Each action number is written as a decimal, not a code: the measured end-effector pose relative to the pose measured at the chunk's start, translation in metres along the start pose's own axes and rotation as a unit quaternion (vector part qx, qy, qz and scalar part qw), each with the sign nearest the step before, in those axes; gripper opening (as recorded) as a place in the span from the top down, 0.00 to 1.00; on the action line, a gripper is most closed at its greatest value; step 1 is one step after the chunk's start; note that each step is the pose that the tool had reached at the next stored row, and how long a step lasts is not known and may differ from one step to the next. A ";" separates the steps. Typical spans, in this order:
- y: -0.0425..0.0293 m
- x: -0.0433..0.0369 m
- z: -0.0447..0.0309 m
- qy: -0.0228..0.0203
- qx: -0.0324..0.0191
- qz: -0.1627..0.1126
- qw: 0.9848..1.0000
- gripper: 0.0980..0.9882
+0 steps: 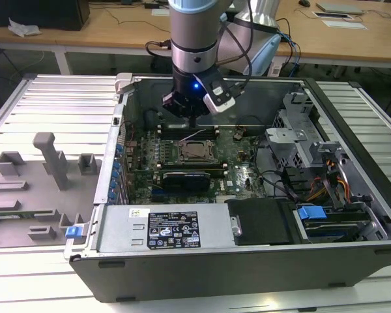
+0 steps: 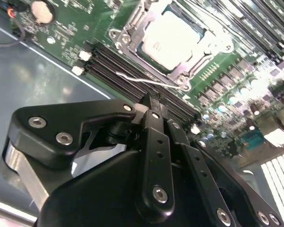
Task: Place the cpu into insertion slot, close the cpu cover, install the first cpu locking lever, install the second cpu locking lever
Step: 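Install the first cpu locking lever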
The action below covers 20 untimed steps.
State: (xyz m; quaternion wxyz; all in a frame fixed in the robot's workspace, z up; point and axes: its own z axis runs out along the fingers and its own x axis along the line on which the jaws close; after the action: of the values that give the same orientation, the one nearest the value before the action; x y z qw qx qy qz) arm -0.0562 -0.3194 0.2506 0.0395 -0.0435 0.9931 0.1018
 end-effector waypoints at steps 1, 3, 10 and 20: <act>0.0000 0.0003 0.0004 -0.009 0.001 -0.002 1.000 0.99; -0.0001 0.0006 0.0008 -0.022 0.003 -0.005 1.000 0.99; -0.0004 0.0009 0.0025 -0.059 0.008 -0.012 0.998 0.99; -0.0012 0.0013 0.0063 -0.082 0.011 -0.017 0.996 0.99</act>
State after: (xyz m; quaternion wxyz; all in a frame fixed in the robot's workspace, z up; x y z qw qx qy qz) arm -0.0569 -0.3193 0.2441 0.1235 -0.0515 0.9866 0.0936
